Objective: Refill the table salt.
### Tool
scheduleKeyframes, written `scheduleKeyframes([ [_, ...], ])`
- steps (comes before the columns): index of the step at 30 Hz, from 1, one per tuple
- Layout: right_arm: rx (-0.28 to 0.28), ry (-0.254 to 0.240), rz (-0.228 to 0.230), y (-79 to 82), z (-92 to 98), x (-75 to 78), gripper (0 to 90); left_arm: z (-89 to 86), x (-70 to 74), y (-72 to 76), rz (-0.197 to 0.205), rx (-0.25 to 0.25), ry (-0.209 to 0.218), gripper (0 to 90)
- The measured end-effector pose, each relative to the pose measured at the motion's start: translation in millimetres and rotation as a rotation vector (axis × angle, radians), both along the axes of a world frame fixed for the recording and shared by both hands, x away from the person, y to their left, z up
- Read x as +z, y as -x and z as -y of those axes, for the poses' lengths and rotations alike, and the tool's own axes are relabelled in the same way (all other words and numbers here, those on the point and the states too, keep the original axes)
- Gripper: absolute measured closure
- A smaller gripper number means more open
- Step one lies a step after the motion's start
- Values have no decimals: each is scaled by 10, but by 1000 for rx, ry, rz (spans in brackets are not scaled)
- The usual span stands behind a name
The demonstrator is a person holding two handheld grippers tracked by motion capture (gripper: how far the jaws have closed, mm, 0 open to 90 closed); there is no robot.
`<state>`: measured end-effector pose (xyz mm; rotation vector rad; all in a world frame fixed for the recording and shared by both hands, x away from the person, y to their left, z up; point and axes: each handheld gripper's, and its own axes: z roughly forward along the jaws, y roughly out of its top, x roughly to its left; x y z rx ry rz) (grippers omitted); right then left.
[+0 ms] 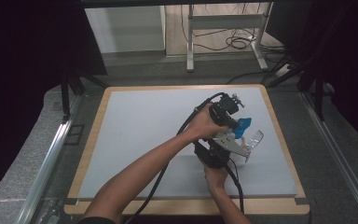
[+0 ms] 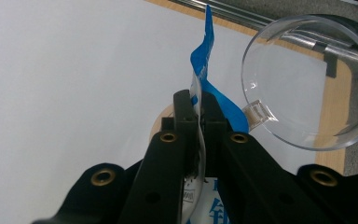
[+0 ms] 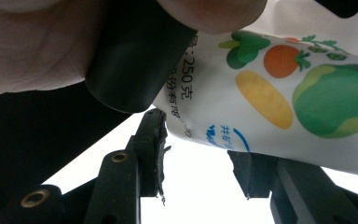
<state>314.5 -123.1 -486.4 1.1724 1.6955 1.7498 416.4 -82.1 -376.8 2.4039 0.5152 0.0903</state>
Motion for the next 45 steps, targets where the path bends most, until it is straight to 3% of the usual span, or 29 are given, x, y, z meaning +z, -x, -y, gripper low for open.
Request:
scheduleKeyframes([
  [45,-27,-14,9,-16,-8,27,589,21,23,-33,-10,-11,-7,891],
])
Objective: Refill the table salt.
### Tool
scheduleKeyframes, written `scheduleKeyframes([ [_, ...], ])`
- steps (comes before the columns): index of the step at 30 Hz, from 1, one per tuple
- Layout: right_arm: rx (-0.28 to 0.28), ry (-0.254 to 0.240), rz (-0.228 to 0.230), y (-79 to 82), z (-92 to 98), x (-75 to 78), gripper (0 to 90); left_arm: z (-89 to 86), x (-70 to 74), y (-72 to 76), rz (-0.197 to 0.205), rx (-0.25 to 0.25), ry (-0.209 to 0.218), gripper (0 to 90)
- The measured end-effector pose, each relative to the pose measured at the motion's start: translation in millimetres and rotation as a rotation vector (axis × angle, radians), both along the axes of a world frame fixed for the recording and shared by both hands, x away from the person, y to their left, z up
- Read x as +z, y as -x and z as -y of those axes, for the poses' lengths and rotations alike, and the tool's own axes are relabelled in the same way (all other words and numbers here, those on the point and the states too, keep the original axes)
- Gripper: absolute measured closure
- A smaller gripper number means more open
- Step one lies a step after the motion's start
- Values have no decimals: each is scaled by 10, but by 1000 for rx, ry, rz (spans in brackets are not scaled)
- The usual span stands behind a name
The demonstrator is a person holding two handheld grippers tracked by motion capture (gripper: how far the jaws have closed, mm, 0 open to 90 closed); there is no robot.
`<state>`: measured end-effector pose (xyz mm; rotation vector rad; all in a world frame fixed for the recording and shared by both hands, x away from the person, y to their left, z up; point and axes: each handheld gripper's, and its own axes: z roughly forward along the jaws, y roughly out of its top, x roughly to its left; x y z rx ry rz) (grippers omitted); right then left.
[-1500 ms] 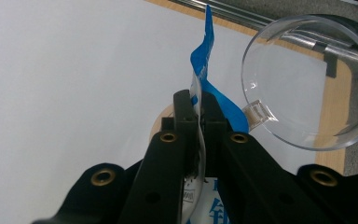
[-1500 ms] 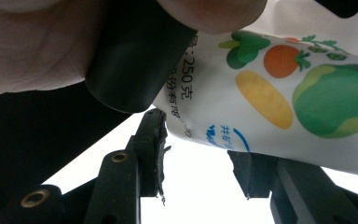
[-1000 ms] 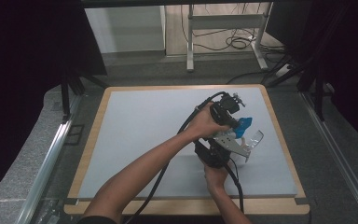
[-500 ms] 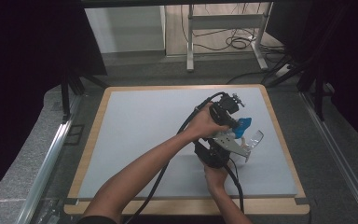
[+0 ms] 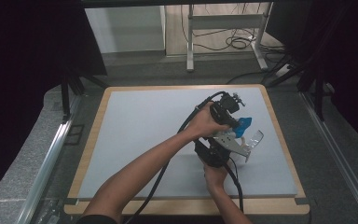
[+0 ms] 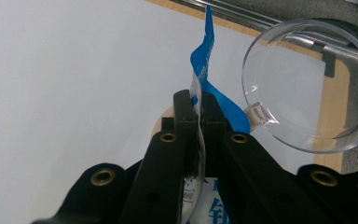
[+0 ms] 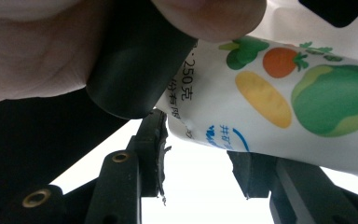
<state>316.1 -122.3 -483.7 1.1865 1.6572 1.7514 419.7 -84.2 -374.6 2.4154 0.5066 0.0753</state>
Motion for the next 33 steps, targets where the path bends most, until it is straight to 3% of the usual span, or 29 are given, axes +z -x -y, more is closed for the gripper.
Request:
scheduleKeyframes([
  [33,6,1,0,12,-20,-28,589,-28,-31,0,-2,4,-1,891],
])
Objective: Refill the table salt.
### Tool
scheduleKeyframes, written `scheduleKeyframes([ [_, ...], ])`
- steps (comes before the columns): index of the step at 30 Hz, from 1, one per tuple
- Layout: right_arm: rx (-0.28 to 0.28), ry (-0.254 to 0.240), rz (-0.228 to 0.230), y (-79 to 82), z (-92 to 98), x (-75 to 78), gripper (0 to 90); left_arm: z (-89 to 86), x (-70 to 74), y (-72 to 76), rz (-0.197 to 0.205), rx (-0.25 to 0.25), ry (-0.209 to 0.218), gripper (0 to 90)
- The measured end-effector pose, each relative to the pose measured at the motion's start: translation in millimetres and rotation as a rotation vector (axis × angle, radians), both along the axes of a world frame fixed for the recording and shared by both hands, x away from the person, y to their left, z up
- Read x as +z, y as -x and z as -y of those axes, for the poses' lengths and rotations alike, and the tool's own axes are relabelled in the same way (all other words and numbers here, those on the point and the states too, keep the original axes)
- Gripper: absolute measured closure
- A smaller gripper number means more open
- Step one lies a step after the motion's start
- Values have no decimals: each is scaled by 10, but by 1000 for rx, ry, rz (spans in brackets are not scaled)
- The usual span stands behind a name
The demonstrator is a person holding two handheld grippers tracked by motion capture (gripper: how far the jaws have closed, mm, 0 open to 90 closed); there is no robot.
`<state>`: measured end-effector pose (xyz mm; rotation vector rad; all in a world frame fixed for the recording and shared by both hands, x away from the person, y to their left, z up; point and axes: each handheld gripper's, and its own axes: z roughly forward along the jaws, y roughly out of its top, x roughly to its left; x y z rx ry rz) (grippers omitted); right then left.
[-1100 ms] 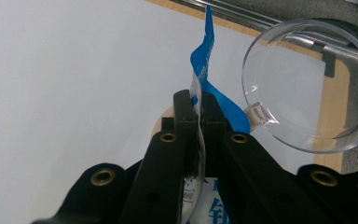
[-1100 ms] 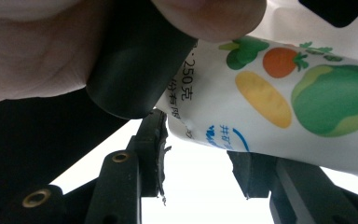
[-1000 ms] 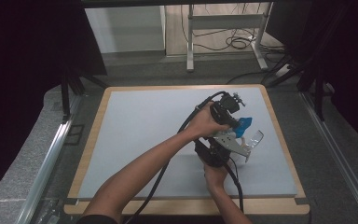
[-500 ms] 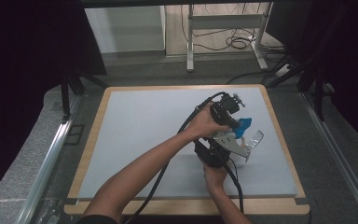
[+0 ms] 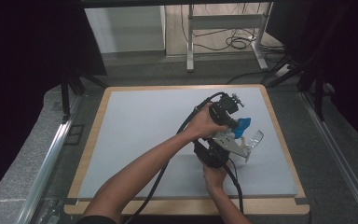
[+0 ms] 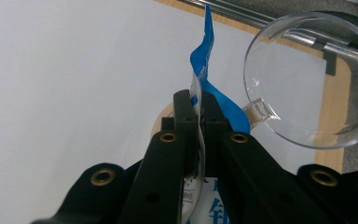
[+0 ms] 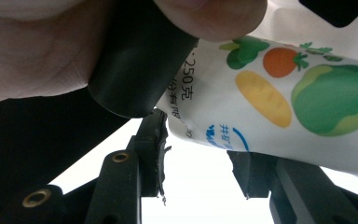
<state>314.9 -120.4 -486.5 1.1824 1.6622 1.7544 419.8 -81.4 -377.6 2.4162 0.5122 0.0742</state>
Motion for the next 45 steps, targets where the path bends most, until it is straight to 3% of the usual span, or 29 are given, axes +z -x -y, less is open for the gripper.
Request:
scheduleKeyframes([
  [15,-3,4,3,-2,-5,1,590,-7,0,0,-2,0,3,891],
  [45,-3,64,23,-10,-15,103,595,-33,49,-8,0,0,13,890],
])
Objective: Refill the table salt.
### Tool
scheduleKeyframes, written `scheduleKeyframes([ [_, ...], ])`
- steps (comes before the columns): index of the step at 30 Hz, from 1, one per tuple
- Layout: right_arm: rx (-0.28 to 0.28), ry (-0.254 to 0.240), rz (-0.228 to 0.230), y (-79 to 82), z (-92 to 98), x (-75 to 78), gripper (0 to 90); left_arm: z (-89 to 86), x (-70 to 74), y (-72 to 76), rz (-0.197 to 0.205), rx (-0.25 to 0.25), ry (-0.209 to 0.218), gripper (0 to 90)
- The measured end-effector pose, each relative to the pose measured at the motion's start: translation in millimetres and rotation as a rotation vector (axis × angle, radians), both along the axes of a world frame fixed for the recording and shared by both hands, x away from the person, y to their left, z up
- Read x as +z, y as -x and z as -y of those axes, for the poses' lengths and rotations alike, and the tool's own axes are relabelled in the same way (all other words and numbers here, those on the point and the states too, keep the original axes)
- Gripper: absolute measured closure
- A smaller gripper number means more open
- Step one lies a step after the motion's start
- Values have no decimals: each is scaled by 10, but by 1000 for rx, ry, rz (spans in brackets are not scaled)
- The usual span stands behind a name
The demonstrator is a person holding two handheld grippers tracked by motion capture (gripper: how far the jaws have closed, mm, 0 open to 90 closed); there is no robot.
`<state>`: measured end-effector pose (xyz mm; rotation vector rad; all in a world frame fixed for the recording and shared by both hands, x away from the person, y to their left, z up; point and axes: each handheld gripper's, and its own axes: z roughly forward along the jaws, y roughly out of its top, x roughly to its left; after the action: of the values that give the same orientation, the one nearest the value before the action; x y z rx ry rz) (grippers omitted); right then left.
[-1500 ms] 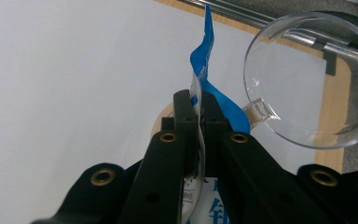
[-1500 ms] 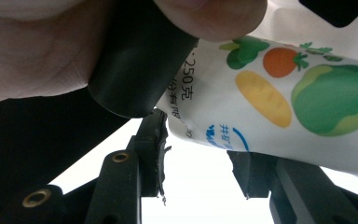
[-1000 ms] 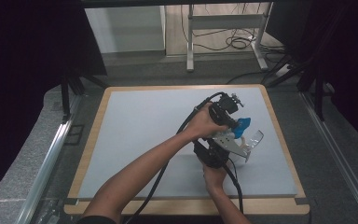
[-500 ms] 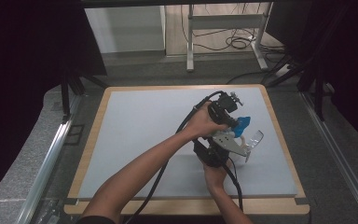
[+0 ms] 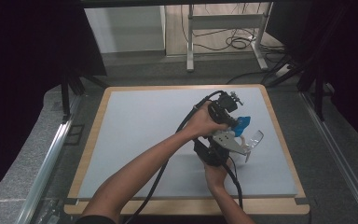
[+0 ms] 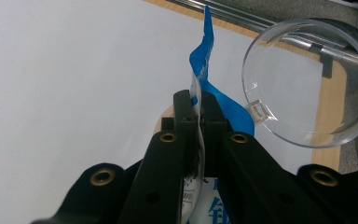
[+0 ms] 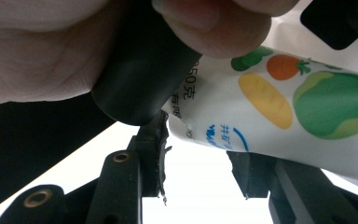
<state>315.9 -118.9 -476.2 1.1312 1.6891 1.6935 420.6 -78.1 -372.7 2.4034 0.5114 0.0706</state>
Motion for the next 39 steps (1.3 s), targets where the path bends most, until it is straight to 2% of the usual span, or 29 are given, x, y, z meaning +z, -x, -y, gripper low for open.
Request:
scheduleKeyframes([
  [39,-8,-28,10,-7,-22,54,595,9,33,-20,1,1,-25,890],
])
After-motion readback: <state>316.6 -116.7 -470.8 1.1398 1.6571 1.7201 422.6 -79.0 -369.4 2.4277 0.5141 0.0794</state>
